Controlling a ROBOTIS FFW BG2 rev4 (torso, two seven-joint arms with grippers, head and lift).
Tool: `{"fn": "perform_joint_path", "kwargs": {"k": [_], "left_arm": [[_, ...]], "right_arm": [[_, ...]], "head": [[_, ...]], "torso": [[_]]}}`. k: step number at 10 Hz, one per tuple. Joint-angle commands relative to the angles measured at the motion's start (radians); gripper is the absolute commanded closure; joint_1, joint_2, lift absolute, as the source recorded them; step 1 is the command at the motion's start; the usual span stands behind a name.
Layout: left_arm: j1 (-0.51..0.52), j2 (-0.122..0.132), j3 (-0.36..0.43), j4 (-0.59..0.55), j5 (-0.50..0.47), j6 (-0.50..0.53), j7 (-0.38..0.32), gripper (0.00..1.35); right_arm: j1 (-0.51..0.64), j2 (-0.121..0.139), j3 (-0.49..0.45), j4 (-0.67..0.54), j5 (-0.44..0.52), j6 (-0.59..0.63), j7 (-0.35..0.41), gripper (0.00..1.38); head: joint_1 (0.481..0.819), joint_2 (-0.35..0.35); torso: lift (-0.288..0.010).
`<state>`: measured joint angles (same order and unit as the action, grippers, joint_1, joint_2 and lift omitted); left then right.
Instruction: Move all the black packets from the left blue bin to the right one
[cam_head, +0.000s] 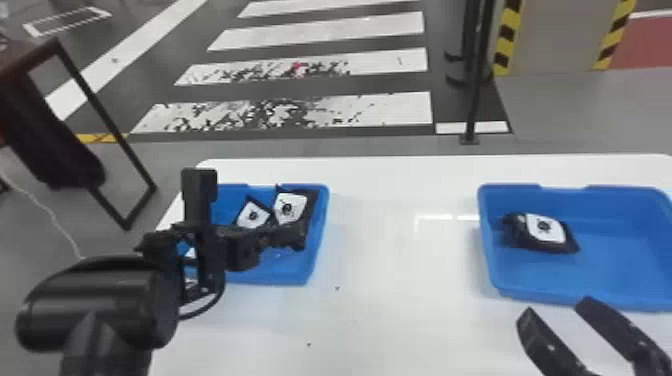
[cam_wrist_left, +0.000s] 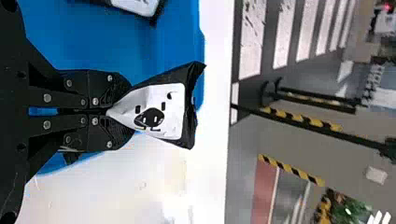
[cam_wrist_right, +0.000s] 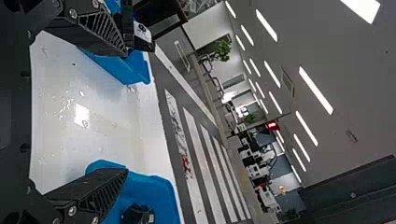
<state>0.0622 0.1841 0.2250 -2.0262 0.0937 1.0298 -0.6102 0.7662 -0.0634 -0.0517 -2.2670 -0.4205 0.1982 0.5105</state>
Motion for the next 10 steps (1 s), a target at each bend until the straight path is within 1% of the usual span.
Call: {"fn": "perform_joint_path", "kwargs": {"k": [1, 2, 3, 5, 7, 10], "left_arm": [[0.041, 0.002, -0.040, -0.015, 0.064, -0.102, -0.022, 1.19], [0.060, 0.002, -0.081, -0.017, 0.096, -0.139, -0.029, 1.19], [0.078, 0.000, -0.119, -0.024, 0.124, -0.154, -0.043, 1.19], [0.097, -0.008, -0.205, -0.032, 0.177, -0.141, -0.048, 1.19], [0.092, -0.009, -0.285, -0.034, 0.217, -0.149, -0.049, 1.19], [0.087, -0.005, -0.375, -0.049, 0.281, -0.141, -0.049, 1.19]], "right_arm": [[-0.050, -0.003, 0.004, 0.035, -0.012, 0.005, 0.022, 0.15], [-0.086, -0.003, 0.008, 0.057, -0.018, 0.015, 0.043, 0.15], [-0.118, -0.006, 0.026, 0.077, -0.028, 0.030, 0.054, 0.15], [-0.177, -0.033, 0.088, 0.104, -0.078, 0.057, 0.059, 0.15], [-0.234, -0.047, 0.124, 0.148, -0.136, 0.074, 0.059, 0.15], [-0.283, -0.062, 0.133, 0.189, -0.172, 0.086, 0.057, 0.15]], "head": [[0.695, 0.181], [0.695, 0.147], [0.695, 0.129], [0.695, 0.068], [0.695, 0.043], [0.695, -0.029]], "torso": [[-0.140], [-0.140], [-0.140], [-0.140], [-0.140], [-0.140]]}}
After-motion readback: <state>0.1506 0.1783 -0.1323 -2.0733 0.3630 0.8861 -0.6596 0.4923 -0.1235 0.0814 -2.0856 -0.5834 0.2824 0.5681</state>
